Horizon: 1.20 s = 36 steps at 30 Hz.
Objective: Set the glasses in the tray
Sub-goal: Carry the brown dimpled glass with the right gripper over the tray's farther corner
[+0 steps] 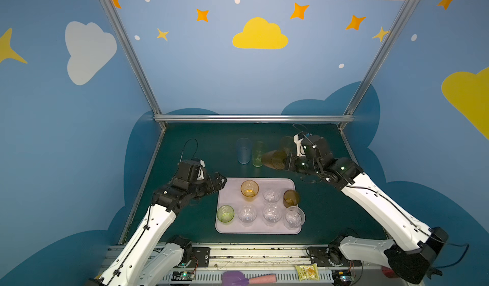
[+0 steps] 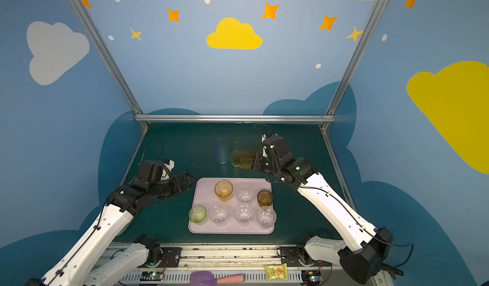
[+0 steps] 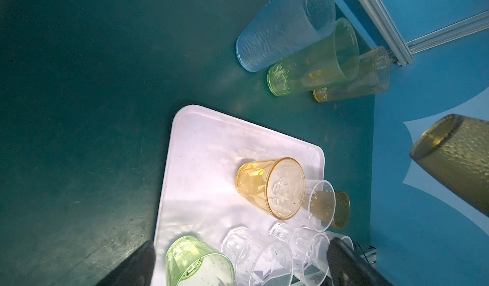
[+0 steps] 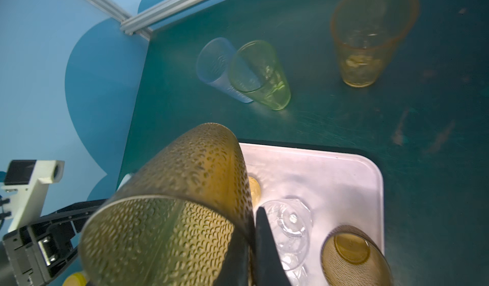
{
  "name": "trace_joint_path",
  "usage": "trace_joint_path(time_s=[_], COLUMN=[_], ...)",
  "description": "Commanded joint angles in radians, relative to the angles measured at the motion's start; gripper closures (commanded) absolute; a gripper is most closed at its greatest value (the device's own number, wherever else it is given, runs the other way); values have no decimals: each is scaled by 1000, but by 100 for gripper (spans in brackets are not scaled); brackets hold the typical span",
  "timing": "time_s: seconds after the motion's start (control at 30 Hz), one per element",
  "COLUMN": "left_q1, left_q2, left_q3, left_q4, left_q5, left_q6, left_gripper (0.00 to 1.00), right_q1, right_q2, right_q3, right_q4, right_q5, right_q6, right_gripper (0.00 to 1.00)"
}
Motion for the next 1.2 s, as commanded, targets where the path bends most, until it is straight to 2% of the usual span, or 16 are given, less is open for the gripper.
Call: trace_joint_path(time_s=[0.0,0.23,0.43,0.67,0.8,1.17], left_q1=[2,2,2,2,2,2], left_q2=[-23,-26,-18,-37,-65,-133], left_q3=[-7,-5,-10,-10,-19,-76], left_q4=[-39,-55,-63,-108,-113,-97], left_q5=[1,18,20,-73,-83,-182], left_q6=[16,30,51,91,90,78], left_gripper=[0,0,0,0,0,0], right_q1=[42,112,181,221,250,281], right_q2=[57,166,231,309,350,448], right_q3=[76,170,231,288,315,342], right_q4=[-32,-47,-86,-143,-158,-134], right_q5=[13,20,79,94,101,40], right_q6=[-41,-57,-68,-62,-66,-47], right_gripper=[100,100,100,100,100,100])
